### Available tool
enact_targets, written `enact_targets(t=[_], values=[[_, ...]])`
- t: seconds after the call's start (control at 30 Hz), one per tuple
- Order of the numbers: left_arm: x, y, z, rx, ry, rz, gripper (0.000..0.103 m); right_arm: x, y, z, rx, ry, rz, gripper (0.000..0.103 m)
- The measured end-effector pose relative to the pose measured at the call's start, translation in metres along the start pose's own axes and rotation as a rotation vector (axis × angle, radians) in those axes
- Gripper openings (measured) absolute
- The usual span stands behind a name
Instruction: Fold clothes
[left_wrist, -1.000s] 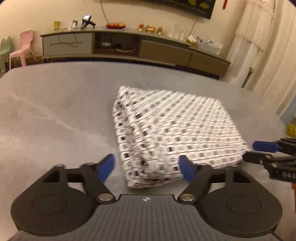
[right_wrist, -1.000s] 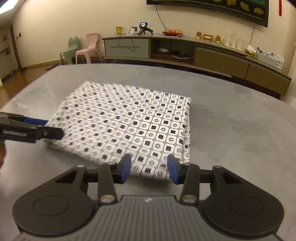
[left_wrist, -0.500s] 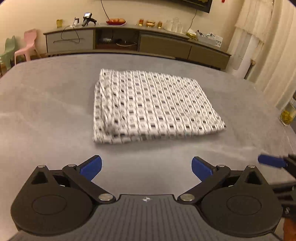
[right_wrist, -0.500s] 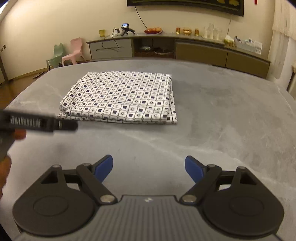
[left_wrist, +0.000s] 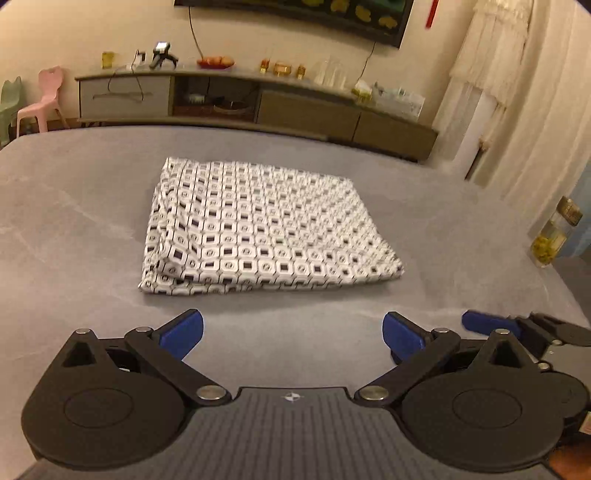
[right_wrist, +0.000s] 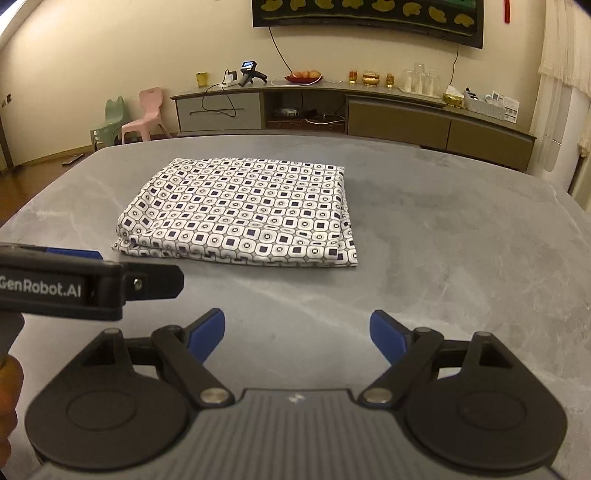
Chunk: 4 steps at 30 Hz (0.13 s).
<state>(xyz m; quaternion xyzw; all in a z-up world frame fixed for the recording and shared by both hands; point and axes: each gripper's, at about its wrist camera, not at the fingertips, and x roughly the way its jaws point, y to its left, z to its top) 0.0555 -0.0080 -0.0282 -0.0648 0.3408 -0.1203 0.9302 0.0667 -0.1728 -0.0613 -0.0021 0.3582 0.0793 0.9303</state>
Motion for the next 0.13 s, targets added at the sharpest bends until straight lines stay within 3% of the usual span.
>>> enact_targets(t=[0.13], values=[[-0.015,0.003,-0.004,-0.025,-0.094,-0.007,0.102,0.0,-0.001,0.0,0.023,0.002,0.009,0.088]])
